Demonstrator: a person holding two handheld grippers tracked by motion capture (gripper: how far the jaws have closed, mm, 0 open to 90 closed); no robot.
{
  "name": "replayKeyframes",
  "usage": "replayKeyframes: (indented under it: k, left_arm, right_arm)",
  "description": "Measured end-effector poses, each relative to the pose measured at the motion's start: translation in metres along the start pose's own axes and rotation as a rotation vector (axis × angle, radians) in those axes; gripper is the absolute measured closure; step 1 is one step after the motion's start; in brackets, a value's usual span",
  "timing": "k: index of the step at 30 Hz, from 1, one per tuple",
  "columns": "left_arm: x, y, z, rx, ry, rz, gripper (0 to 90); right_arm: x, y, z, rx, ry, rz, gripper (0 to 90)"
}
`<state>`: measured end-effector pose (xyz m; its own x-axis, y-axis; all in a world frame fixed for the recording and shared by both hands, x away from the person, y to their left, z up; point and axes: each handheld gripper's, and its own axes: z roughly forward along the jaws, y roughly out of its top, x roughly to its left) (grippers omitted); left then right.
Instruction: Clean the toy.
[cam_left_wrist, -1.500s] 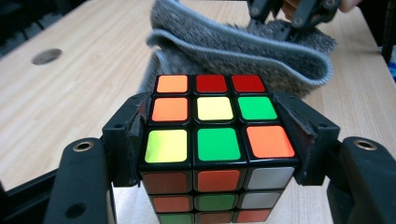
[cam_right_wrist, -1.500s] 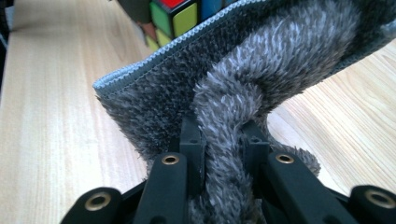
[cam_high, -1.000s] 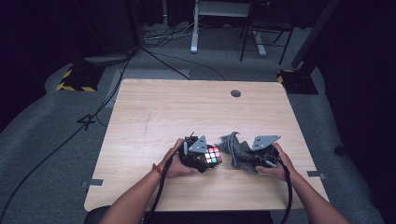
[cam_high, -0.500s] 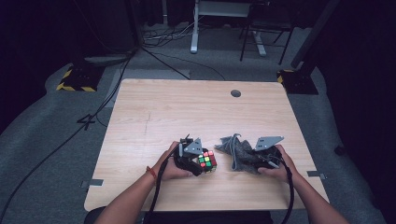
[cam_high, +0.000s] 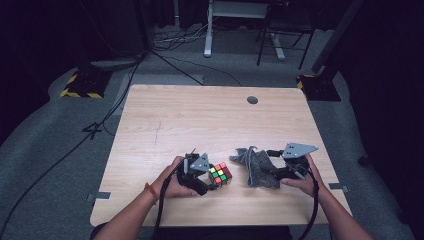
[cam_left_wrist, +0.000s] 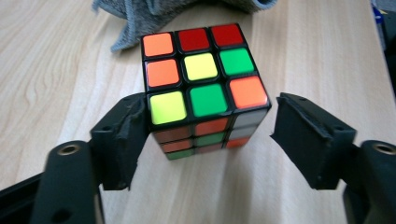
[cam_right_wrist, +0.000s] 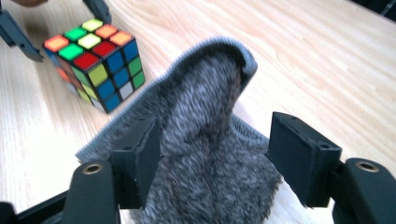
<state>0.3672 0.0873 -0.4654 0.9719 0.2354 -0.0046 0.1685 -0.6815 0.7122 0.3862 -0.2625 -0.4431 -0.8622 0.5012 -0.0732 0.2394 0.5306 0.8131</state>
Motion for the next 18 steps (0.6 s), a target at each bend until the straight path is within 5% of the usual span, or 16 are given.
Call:
replayKeyframes:
  k: [6,16,18]
  left_arm:
    - [-0.010,-0.003,0.001,0.034,-0.007,0.024,34.7]
    - [-0.024,-0.007,-0.002,0.044,-0.075,0.050,38.6]
    - [-0.025,-0.006,-0.004,0.045,-0.049,0.065,38.4]
  right_arm:
    - [0.014,0.007,-0.001,-0.048,0.035,-0.043,42.5]
    - [0.048,0.008,0.029,0.025,0.157,-0.115,42.2]
    - [0.054,0.007,0.038,0.051,0.167,-0.139,42.0]
